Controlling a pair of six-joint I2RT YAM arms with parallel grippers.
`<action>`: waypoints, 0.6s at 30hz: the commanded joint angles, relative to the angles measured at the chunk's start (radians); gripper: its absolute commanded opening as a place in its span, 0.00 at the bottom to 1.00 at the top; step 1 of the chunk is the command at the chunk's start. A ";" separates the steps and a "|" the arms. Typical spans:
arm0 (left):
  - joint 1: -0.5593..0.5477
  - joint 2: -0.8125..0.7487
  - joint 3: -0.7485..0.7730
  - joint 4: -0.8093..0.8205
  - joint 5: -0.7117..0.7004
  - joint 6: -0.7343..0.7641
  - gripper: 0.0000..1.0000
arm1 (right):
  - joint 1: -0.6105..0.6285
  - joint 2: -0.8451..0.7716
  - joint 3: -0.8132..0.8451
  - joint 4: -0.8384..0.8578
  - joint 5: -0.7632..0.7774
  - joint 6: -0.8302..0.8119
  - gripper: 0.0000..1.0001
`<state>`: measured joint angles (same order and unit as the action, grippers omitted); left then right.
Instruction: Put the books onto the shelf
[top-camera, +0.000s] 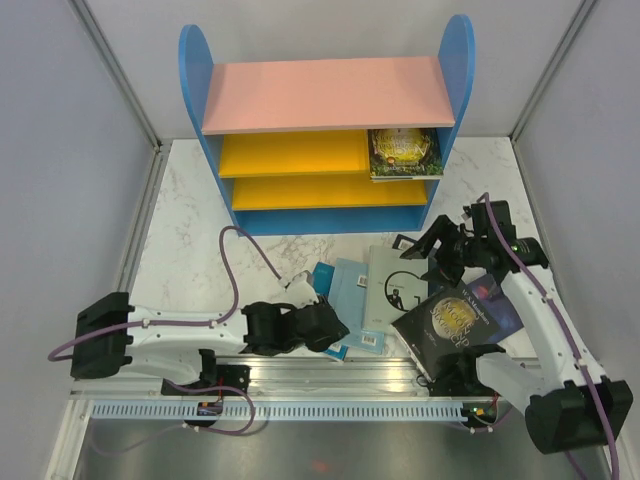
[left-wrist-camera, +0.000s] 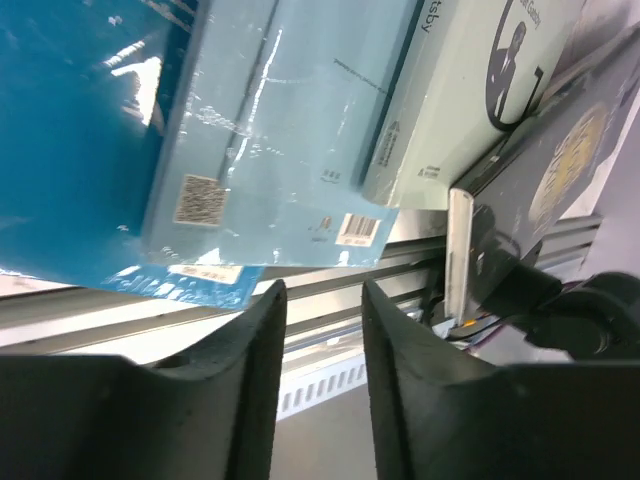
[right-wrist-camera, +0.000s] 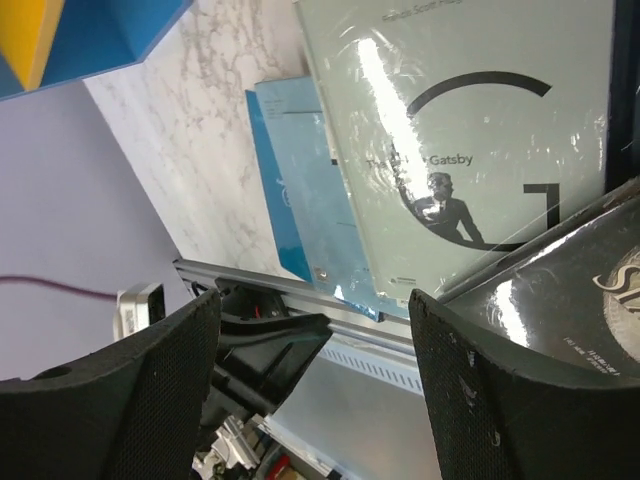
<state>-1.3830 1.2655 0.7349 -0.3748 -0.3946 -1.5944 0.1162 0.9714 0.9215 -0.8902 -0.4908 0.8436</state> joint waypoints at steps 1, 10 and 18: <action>0.002 -0.101 -0.023 -0.090 -0.092 0.066 0.44 | 0.000 0.090 0.020 0.042 0.025 -0.023 0.79; 0.197 -0.557 -0.198 -0.260 -0.029 0.266 0.98 | 0.000 0.217 -0.006 0.171 0.044 -0.063 0.78; 0.487 -0.583 -0.272 -0.198 0.218 0.546 1.00 | 0.000 0.253 -0.084 0.247 0.035 -0.057 0.78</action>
<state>-0.9493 0.6209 0.4690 -0.6094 -0.2806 -1.2278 0.1158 1.2007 0.8375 -0.7086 -0.4541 0.8028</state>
